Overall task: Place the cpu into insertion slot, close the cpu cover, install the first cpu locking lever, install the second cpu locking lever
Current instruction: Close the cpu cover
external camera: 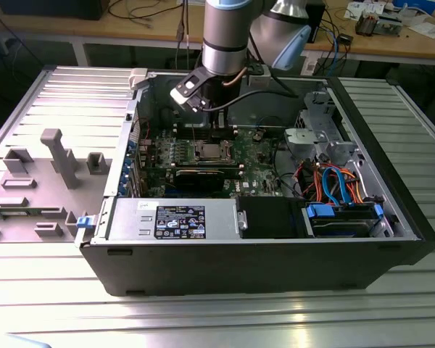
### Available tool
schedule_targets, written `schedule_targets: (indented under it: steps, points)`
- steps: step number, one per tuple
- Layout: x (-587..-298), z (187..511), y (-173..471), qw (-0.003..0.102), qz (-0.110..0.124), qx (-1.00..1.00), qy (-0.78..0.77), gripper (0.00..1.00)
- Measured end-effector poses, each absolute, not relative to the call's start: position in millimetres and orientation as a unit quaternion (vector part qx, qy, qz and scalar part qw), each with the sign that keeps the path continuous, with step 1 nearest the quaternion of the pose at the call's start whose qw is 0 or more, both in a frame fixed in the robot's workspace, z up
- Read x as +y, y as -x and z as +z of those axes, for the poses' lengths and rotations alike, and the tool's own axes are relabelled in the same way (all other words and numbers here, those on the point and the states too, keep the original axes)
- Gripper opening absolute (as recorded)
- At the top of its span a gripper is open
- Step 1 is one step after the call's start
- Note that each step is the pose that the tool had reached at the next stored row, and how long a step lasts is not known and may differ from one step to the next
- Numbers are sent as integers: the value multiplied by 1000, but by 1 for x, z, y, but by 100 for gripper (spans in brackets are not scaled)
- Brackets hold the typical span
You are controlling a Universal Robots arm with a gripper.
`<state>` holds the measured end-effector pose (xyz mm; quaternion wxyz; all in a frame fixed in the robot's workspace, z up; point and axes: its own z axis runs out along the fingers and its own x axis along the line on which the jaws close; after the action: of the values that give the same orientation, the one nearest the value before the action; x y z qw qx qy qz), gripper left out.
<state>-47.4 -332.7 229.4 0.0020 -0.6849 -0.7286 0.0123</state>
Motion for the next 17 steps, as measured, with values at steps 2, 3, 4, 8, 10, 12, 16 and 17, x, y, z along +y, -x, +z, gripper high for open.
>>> schedule_targets:
  steps: [2, 3, 4, 8, 10, 12, 16, 17]
  points:
    - [-333, 226, 52, 2, 12, -730, 684, 11]
    - [-333, 225, 54, 2, 12, -730, 683, 11]
    - [-333, 222, 58, 2, 12, -731, 682, 11]
    - [-333, 216, 68, 2, 13, -733, 681, 11]
    - [-333, 214, 70, 2, 12, -733, 680, 11]
    - [-333, 208, 72, 2, 12, -733, 680, 11]
    - [-333, 205, 72, 2, 13, -733, 680, 11]
    - [-333, 205, 72, 2, 12, -733, 680, 11]
